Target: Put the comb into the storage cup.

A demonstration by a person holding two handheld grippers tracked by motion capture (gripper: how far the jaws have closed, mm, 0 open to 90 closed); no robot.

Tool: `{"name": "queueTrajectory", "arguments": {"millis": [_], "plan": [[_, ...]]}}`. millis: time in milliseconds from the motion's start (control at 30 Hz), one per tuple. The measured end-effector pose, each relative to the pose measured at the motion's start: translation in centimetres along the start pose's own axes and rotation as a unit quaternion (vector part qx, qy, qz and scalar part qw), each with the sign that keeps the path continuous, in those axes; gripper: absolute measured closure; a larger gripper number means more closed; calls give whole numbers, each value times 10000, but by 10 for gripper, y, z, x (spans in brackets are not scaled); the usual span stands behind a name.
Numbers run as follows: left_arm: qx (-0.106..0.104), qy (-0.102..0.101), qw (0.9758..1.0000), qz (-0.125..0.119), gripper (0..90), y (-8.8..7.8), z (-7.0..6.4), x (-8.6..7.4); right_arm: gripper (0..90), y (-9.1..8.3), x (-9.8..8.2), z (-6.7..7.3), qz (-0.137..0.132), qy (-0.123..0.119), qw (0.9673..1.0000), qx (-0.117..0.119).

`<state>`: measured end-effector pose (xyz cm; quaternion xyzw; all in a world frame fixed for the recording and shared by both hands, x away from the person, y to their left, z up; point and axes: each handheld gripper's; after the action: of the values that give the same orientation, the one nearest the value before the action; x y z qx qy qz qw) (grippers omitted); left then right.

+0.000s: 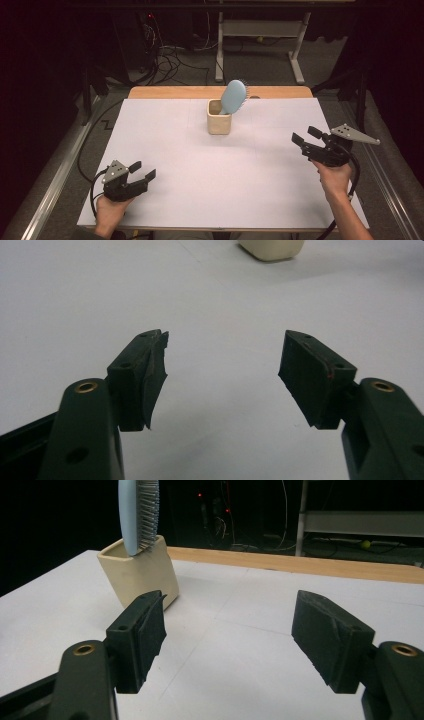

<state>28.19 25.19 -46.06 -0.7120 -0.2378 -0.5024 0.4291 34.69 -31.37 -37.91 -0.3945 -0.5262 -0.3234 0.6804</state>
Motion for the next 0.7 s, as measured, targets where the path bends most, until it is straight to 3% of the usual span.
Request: {"name": "queueTrajectory", "arguments": {"millis": [700], "plan": [[7,-11,10000,-3,352,0,0,0,293,-14,-11,-5,-50,27,10000,-60]]}}
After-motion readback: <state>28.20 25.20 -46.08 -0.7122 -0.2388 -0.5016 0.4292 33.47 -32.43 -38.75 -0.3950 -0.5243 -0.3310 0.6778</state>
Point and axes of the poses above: each handheld gripper's, and its own axes: y roughly forward along the jaws, x roughly out of its top, z roughly to its left, and after that the axes turned 8 degrees about -z, right-handed
